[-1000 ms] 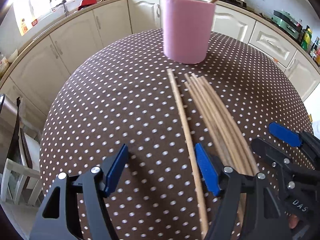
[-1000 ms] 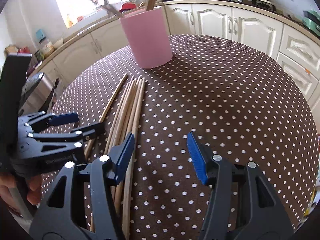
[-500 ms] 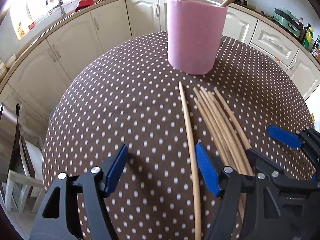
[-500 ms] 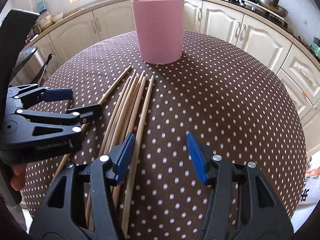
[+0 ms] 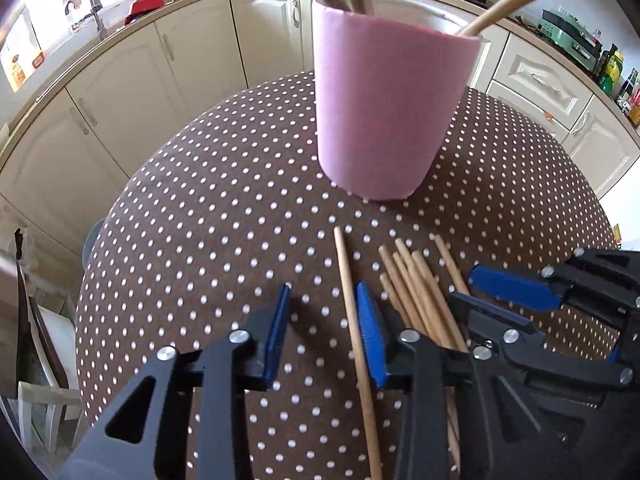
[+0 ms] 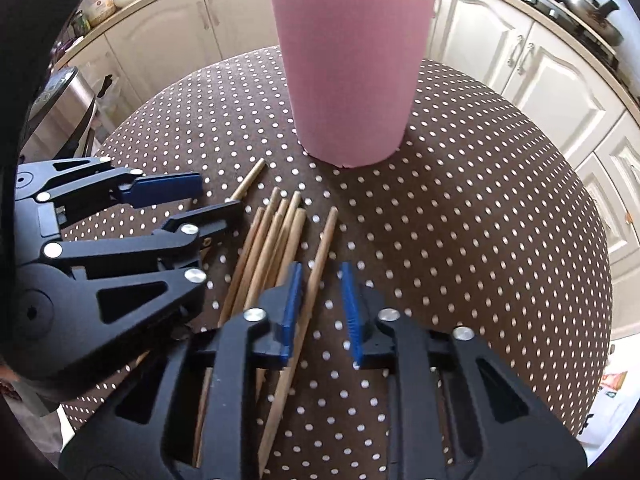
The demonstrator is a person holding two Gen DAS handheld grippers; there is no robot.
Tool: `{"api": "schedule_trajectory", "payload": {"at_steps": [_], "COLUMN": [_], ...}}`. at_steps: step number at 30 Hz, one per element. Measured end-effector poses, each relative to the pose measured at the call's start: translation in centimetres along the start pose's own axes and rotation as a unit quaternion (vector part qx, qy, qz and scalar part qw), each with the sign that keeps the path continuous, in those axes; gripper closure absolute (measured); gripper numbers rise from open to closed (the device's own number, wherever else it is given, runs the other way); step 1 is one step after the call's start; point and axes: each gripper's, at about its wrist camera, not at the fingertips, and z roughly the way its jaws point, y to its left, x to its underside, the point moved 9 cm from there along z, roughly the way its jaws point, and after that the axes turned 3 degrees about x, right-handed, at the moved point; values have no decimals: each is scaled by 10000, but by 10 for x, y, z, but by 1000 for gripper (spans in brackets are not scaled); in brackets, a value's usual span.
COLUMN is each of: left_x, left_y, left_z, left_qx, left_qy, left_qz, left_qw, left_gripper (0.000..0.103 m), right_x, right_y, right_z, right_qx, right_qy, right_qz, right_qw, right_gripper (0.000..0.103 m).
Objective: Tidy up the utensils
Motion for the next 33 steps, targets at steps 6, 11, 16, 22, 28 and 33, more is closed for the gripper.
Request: {"api": "schedule_trajectory", "payload": {"at_steps": [6,11,16,22,28,33], "left_x": [-19,-15,-18,-23,-20,-22], "left_y": [-4,-2,-6,-9,-23,-26], "left_z": [5,-20,-67,-141,-194,-232], "left_qx": [136,262,311,442,471,375], "left_qy": [-15,-295,-752,-1451,-1993,-2483], "left_qz": [-140,-171,-154,-82,-99,-291], "left_qw": [9998,9991,9966,9884,9788,9675], "left_gripper": [97,97,97,97,97,98], "right_x": [-8,-8,-17,-27,-31,-34], "right_y": [8,3,1,0,4,3], "right_z": [3,-11,-57,-122,-178,-217], "right_qx": [-51,-155,-253,-337,-352,-355], "right_qy": [-32,-252,-781,-1600,-2311,-2761], "right_qz": [76,216,330,524,564,524], "right_qw": [10000,9993,9961,9852,9707,9590], "right_gripper": [96,97,97,97,97,97]}}
